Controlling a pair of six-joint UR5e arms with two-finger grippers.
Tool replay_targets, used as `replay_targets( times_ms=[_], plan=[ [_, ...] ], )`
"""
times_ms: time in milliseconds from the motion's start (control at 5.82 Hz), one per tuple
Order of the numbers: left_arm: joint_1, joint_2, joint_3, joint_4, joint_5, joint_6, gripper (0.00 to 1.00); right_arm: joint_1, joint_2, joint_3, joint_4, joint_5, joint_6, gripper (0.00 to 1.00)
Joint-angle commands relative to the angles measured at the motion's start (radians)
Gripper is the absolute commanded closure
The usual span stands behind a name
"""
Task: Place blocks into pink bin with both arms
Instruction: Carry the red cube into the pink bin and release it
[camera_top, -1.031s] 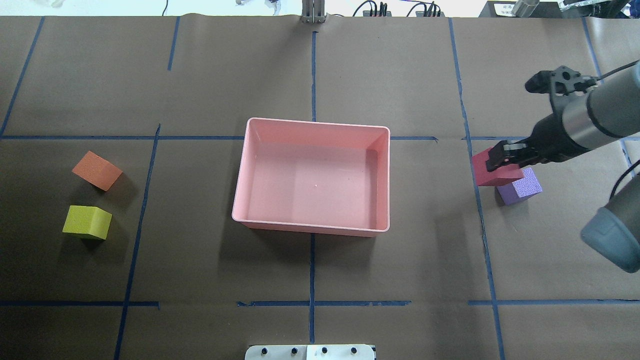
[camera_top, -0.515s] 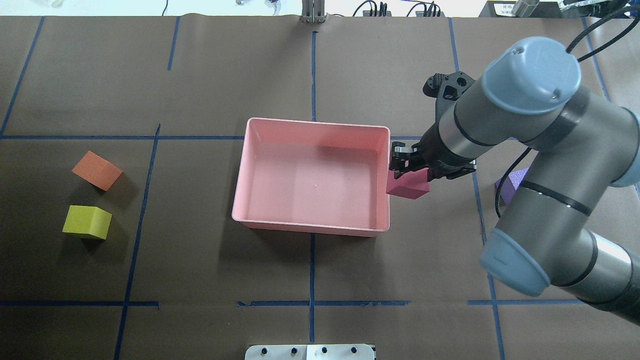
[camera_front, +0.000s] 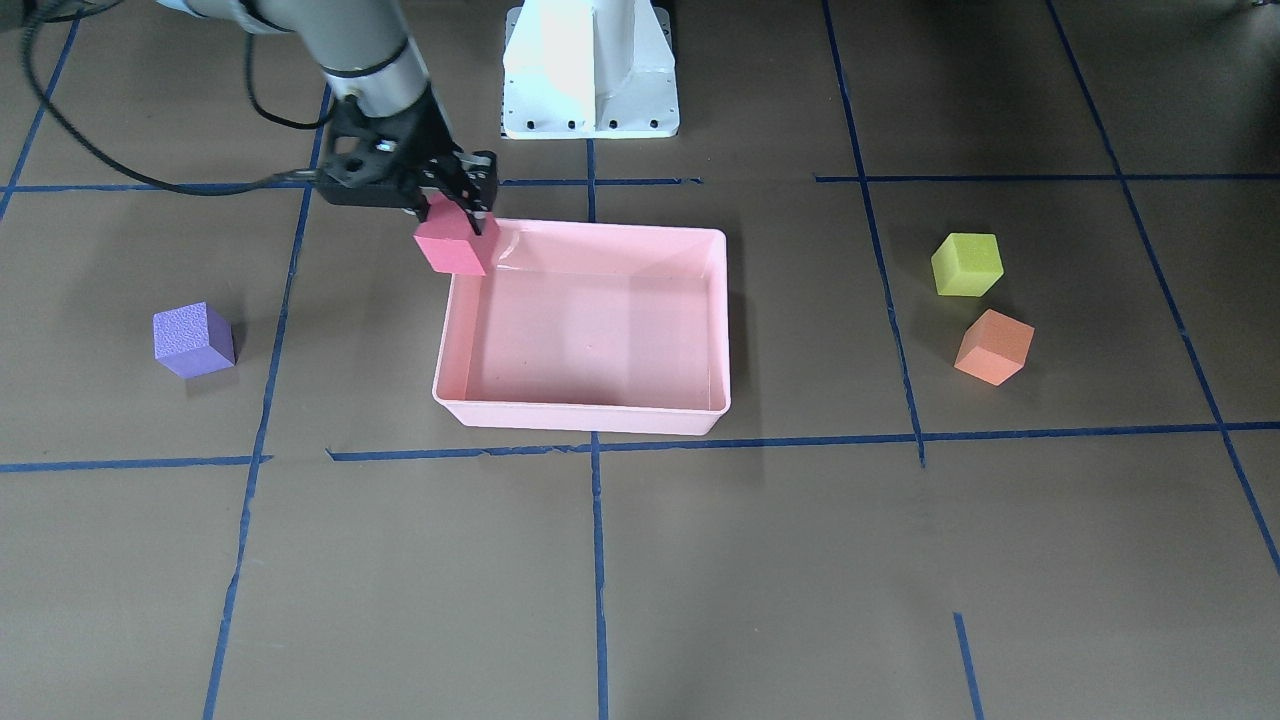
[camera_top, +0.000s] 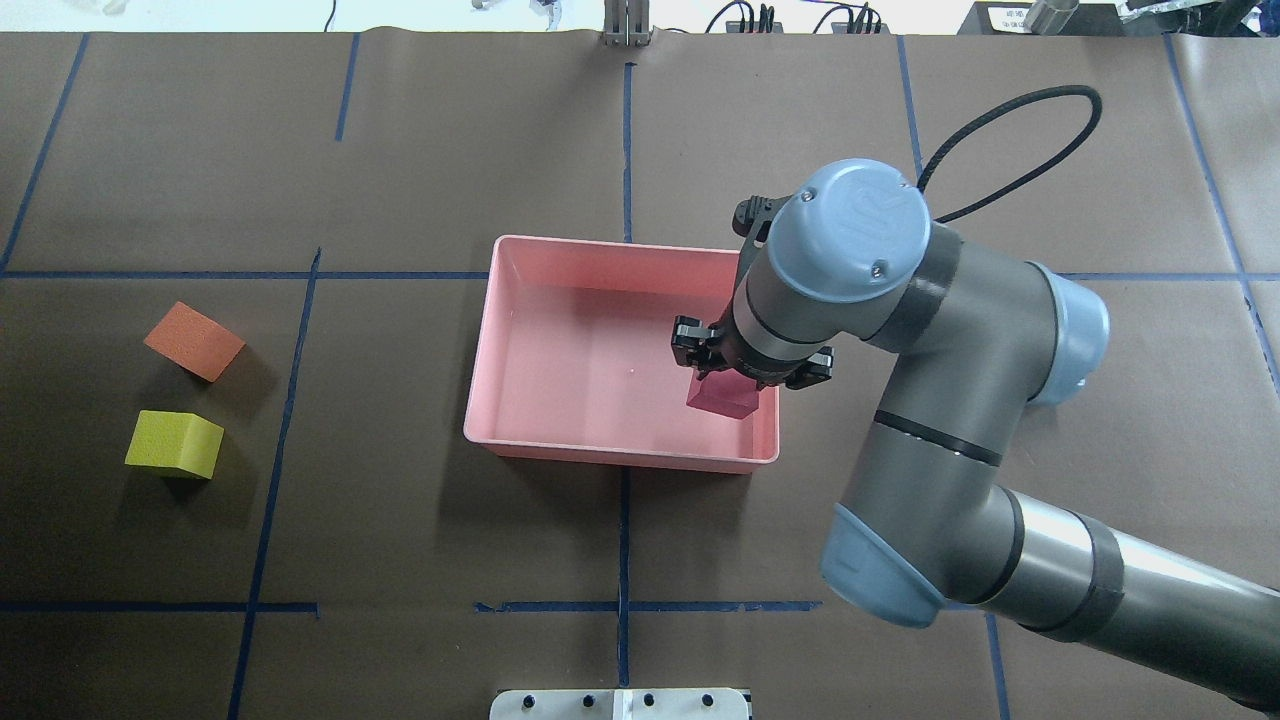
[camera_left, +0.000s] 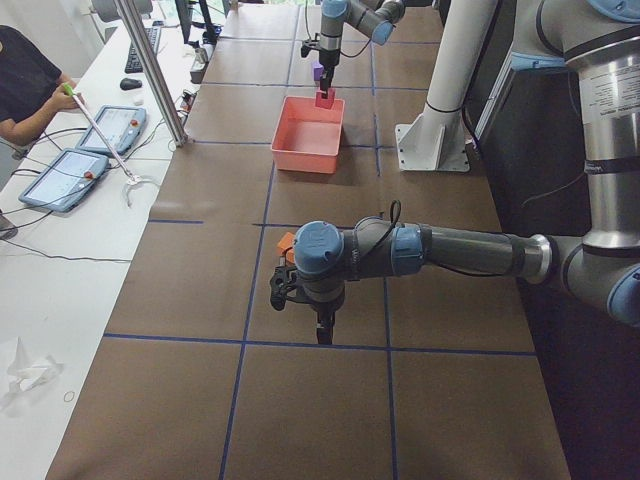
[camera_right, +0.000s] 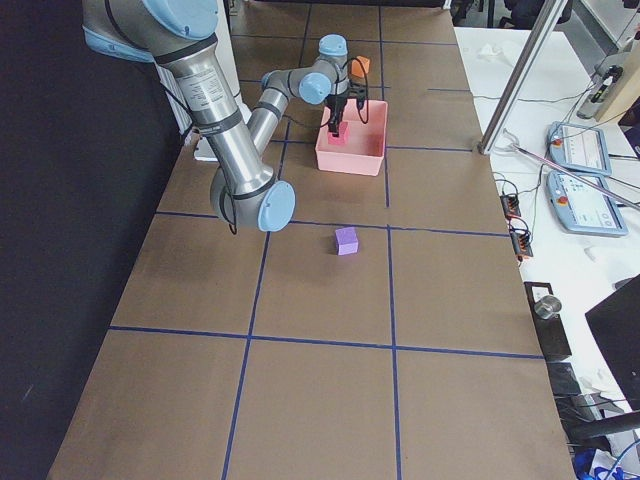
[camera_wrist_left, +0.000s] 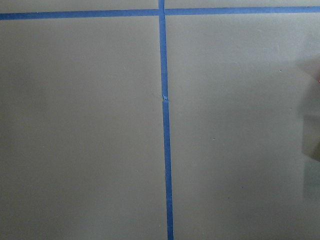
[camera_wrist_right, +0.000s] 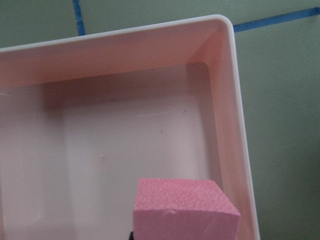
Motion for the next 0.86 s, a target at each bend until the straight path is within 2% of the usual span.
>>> replay_targets(
  times_ms=[0,344,515,687],
  plan=[
    [0.003,-0.001,0.002,-0.005,0.000,0.002,0.00,-0.037,0.024,-0.124,0.099,-0.016,0.030,1.00],
    [0.003,-0.001,0.002,-0.007,-0.002,0.002,0.00,-0.061,0.038,-0.205,0.138,-0.016,0.031,0.97],
    [0.014,-0.002,0.001,-0.015,-0.002,0.000,0.00,-0.061,0.045,-0.215,0.136,-0.016,0.024,0.50],
    [0.061,-0.002,0.002,-0.066,-0.053,-0.007,0.00,-0.061,0.051,-0.219,0.135,-0.016,0.020,0.01]
  ],
)
